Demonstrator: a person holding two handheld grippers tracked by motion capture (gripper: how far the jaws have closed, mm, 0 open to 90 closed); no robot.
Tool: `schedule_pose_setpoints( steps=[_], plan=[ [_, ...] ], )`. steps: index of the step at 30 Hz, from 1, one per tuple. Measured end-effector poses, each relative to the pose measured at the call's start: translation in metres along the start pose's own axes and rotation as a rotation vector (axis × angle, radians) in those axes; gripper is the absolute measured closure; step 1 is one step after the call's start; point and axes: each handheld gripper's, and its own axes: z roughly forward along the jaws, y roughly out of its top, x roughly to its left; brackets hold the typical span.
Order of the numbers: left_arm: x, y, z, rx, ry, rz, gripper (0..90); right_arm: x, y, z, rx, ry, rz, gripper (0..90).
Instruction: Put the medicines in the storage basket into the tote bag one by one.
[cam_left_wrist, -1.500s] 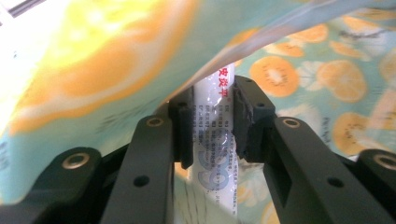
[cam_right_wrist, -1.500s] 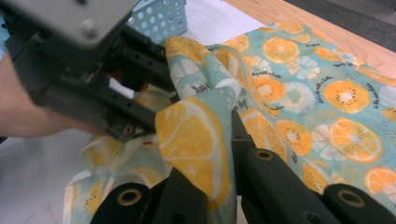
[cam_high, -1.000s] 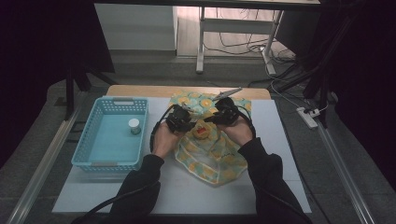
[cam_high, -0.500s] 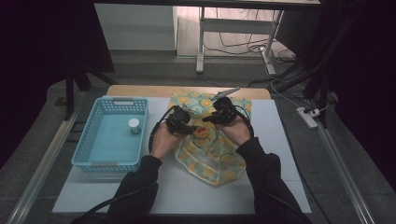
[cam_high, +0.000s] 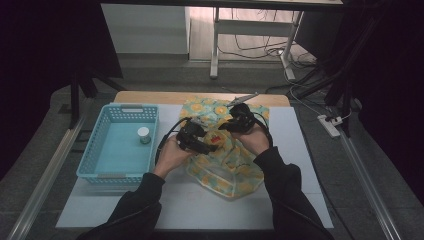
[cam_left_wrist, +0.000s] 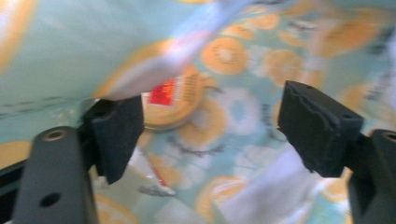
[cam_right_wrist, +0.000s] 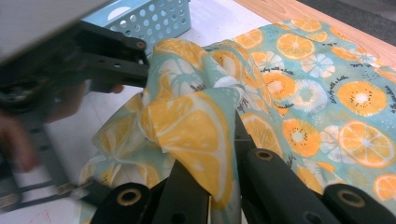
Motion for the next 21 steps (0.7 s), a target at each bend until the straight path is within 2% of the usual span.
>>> schedule_pose_setpoints(
  steps=[10,15,21],
  plan=[
    [-0.015,-0.005,-0.026,-0.043,-0.068,0.022,8.8,0.001,0.000,-0.001,-0.003,-0.002,-0.006,88.9],
    [-0.017,-0.008,-0.041,-0.051,-0.059,0.026,4.1,0.001,-0.001,-0.001,-0.004,0.002,-0.014,88.9],
    [-0.008,-0.015,-0.057,-0.043,-0.058,0.009,3.8,0.002,-0.001,-0.002,-0.004,0.001,-0.017,88.8]
  ],
)
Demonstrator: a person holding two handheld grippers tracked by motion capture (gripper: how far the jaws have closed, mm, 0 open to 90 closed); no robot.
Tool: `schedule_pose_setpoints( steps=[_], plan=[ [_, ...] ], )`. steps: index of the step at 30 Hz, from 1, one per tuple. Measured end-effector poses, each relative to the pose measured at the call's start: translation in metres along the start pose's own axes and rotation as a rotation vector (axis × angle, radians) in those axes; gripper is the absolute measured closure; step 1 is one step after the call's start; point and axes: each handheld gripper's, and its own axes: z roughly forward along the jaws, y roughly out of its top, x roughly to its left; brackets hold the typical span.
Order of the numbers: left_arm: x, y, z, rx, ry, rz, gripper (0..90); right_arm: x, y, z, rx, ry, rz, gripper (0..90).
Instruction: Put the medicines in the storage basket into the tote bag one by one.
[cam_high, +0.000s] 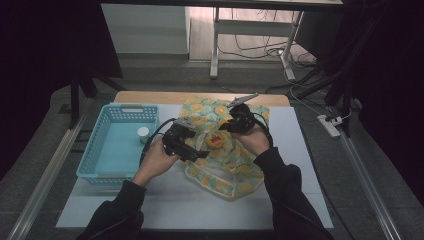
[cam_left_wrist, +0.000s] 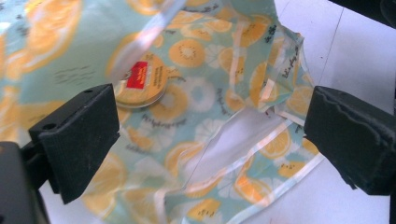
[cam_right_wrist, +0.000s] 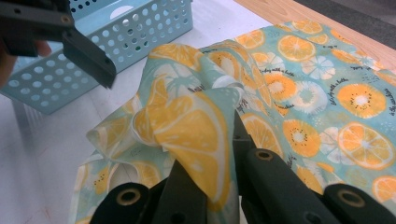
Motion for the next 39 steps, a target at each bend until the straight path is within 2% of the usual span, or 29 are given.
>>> schedule_pose_setpoints(
  steps=[6,9,13,19,24,25,30,34,39],
  plan=[
    [0.012,-0.009,-0.018,-0.024,0.008,-0.003,3.1,0.000,0.000,-0.001,-0.002,-0.001,0.000,88.8],
    [0.016,-0.012,-0.027,-0.039,0.030,0.001,1.6,0.001,0.000,-0.001,0.002,0.000,-0.001,88.8],
    [0.023,-0.016,-0.042,-0.047,0.076,-0.011,0.4,0.001,-0.001,-0.002,0.001,-0.001,-0.001,88.8],
    [0.036,-0.026,-0.063,-0.077,0.139,-0.057,0.0,-0.001,-0.003,-0.002,0.000,-0.003,0.001,88.8],
    [0.052,-0.037,-0.078,-0.050,0.228,-0.082,0.0,-0.001,-0.003,-0.002,-0.001,-0.002,0.003,88.8],
    [0.056,-0.041,-0.081,-0.042,0.252,-0.092,0.0,-0.001,-0.003,-0.002,-0.001,-0.002,0.004,88.8],
    [0.075,-0.056,-0.089,-0.023,0.325,-0.151,0.0,-0.001,-0.003,-0.001,0.003,0.000,0.004,88.8],
    [0.092,-0.070,-0.092,-0.021,0.364,-0.219,0.0,-0.001,-0.004,0.000,0.005,0.000,0.005,88.8],
    [0.111,-0.086,-0.089,0.005,0.404,-0.274,0.0,-0.002,-0.004,0.001,0.005,0.001,0.003,88.8]
  ],
)
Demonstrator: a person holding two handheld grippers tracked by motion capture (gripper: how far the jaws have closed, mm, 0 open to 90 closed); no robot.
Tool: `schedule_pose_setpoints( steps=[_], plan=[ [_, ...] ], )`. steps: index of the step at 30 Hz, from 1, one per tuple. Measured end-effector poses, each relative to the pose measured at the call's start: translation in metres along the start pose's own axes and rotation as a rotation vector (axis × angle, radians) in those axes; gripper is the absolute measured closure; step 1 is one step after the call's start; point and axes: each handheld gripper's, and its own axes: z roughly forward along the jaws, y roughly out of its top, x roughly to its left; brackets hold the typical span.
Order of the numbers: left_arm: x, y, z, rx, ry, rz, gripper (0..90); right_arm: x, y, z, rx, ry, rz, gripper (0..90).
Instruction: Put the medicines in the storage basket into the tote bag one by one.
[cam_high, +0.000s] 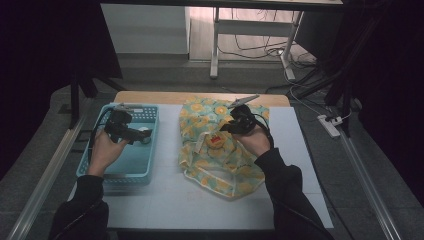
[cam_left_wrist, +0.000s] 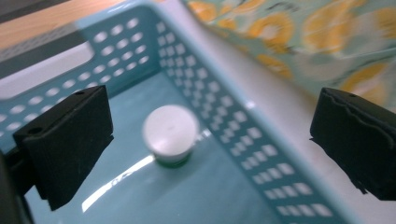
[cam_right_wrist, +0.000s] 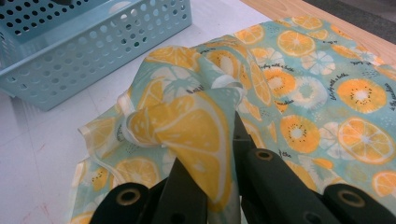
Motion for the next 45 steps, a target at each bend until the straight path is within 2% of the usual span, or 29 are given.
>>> schedule_pose_setpoints(
  steps=[3,6,10,13,17,20,22,23,26,28,30,31,34,40,43,45],
  plan=[
    [0.007,-0.004,0.008,0.028,0.003,0.000,0.0,0.000,0.000,0.000,0.001,0.001,0.001,88.8],
    [0.010,-0.006,0.018,0.058,0.018,0.020,0.0,0.000,0.000,0.001,0.003,0.002,0.001,88.8],
    [0.011,-0.006,0.031,0.102,0.049,0.061,0.0,0.001,0.000,0.001,0.002,0.003,0.002,88.8],
    [0.012,-0.005,0.038,0.124,0.042,0.066,0.0,0.001,0.000,0.001,0.003,0.004,0.000,88.8],
    [0.010,-0.002,0.046,0.180,0.063,0.087,0.0,0.000,0.000,0.000,0.001,0.003,0.002,88.8],
    [0.009,-0.001,0.050,0.208,0.079,0.096,3.1,0.000,0.000,0.000,0.001,0.004,0.000,88.8],
    [0.009,-0.001,0.051,0.221,0.070,0.105,9.4,0.000,0.000,-0.001,0.000,0.004,-0.002,88.8],
    [0.008,-0.001,0.051,0.224,0.057,0.104,14.0,0.000,0.000,-0.001,-0.001,0.004,0.001,88.8],
    [0.007,-0.001,0.049,0.227,0.068,0.112,23.9,0.000,-0.001,-0.001,0.000,0.004,0.001,88.8],
    [0.008,-0.001,0.047,0.219,0.055,0.105,33.8,0.000,-0.001,-0.001,-0.001,0.005,0.003,88.8],
    [0.009,-0.001,0.046,0.221,0.050,0.088,37.1,0.000,-0.001,-0.001,0.000,0.005,0.002,88.8],
    [0.010,-0.001,0.046,0.221,0.037,0.084,41.5,0.000,-0.001,-0.001,0.000,0.005,0.001,88.8],
    [0.009,-0.002,0.046,0.230,0.037,0.089,48.6,0.000,-0.001,-0.001,0.000,0.005,0.001,88.8],
    [0.010,-0.002,0.044,0.235,0.043,0.081,50.5,0.000,-0.001,-0.001,0.001,0.005,0.002,88.8],
    [0.011,-0.001,0.040,0.213,0.050,0.066,50.7,0.001,-0.001,0.000,0.001,0.006,0.001,88.8],
    [0.012,-0.001,0.037,0.192,0.037,0.051,50.7,0.001,-0.001,0.000,0.001,0.006,0.002,88.8]
  ],
)
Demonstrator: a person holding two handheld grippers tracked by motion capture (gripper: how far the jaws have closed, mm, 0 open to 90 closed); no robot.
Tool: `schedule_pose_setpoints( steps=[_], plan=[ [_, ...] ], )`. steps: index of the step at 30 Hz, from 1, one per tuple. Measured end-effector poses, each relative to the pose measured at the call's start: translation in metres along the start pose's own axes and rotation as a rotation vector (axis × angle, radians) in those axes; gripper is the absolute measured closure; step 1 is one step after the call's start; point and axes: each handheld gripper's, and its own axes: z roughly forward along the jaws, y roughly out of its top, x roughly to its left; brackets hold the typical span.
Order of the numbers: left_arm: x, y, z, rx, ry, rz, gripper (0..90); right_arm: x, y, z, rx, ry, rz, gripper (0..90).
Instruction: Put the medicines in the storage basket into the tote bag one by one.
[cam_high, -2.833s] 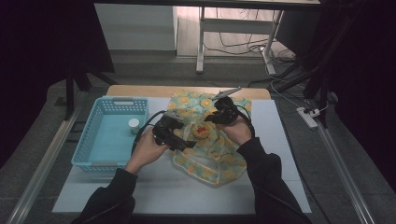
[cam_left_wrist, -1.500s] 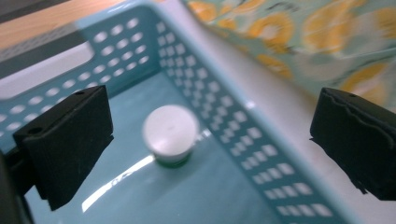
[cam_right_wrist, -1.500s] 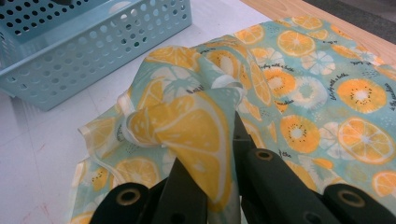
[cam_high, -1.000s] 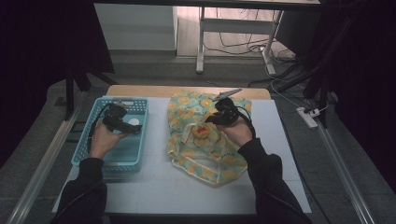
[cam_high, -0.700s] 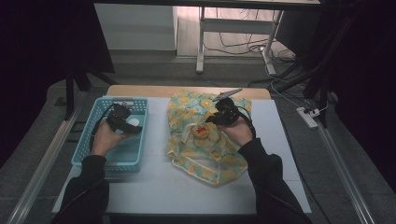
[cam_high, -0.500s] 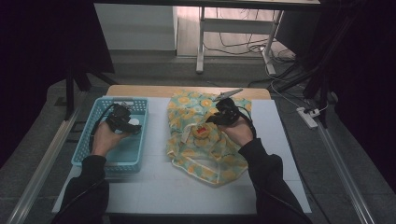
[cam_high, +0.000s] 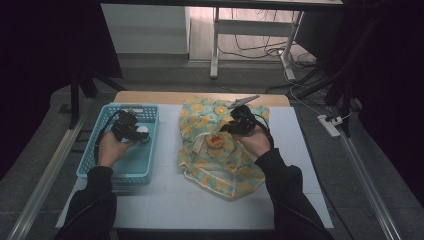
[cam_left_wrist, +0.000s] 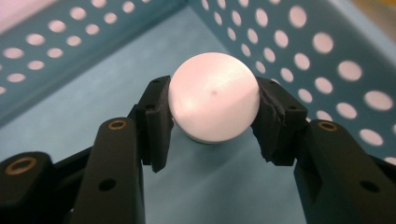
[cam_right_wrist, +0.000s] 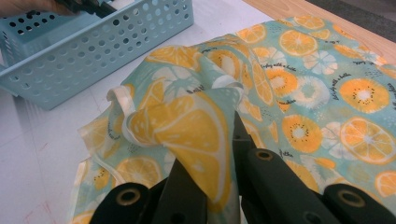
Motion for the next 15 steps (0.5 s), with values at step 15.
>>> schedule_pose_setpoints(
  steps=[15],
  plan=[
    [-0.013,0.011,-0.045,-0.071,-0.029,0.026,50.8,0.000,0.000,-0.001,-0.005,-0.003,0.000,88.8]
  ],
)
